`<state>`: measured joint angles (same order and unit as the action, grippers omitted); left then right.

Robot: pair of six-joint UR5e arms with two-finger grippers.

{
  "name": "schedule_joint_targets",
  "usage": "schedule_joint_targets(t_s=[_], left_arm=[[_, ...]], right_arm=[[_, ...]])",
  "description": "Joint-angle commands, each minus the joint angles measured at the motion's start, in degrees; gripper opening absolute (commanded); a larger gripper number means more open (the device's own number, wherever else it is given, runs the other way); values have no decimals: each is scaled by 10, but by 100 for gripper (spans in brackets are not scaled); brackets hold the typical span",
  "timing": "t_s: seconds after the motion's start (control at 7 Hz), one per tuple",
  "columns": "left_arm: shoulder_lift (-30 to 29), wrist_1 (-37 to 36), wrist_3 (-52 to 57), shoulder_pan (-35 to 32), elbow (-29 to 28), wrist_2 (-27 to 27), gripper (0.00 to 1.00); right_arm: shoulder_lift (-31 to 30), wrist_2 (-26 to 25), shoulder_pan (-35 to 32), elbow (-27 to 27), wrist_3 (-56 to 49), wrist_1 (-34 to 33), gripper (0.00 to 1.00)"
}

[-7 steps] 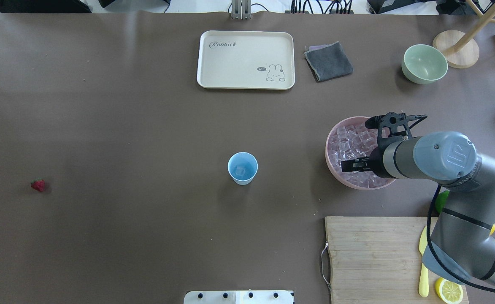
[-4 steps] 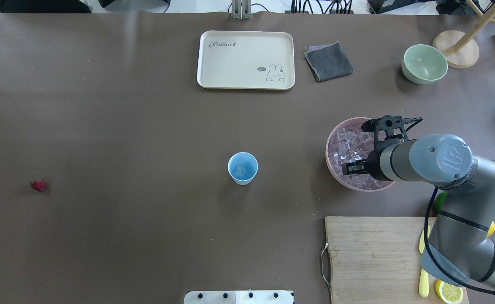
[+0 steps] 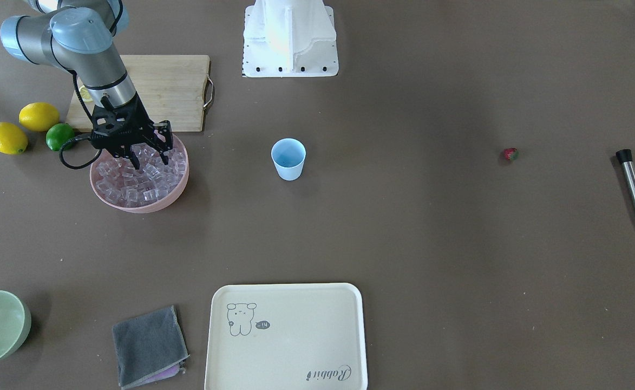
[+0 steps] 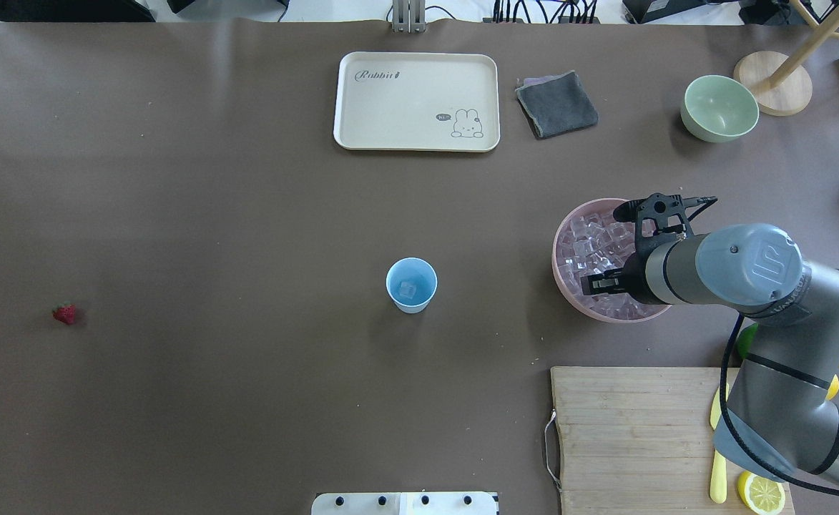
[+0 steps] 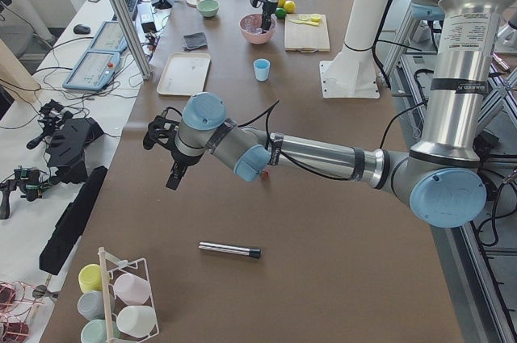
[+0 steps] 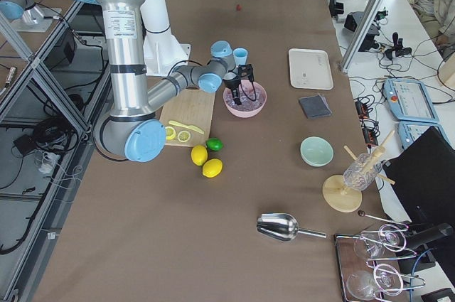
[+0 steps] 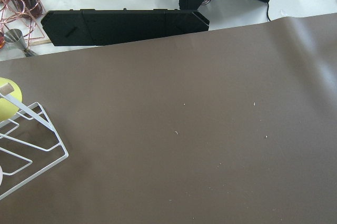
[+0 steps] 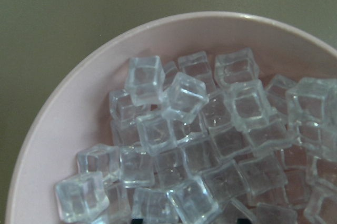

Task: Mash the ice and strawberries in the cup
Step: 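Close the right gripper on an ice cube in the bowl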

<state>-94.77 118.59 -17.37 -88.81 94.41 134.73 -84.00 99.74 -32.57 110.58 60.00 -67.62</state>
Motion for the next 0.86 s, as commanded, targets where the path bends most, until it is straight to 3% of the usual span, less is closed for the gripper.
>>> schedule_joint_targets(t_s=[0.0,0.14,0.29,0.57,0.71], left_arm=[[15,1,-1,-1,11,0,98],[22,1,0,0,12,0,98],[23,2,1,-1,12,0,98],[23,2,1,-1,11,0,98],[23,2,1,0,11,0,98]], right_arm=[[4,32,-40,4,-19,1,33],[6,26,-37,0,-19,1,57],[6,21,-30,-2,-17,1,60],[5,-7,-8,-6,-18,1,78],[5,-11,-1,-10,-18,1,74]])
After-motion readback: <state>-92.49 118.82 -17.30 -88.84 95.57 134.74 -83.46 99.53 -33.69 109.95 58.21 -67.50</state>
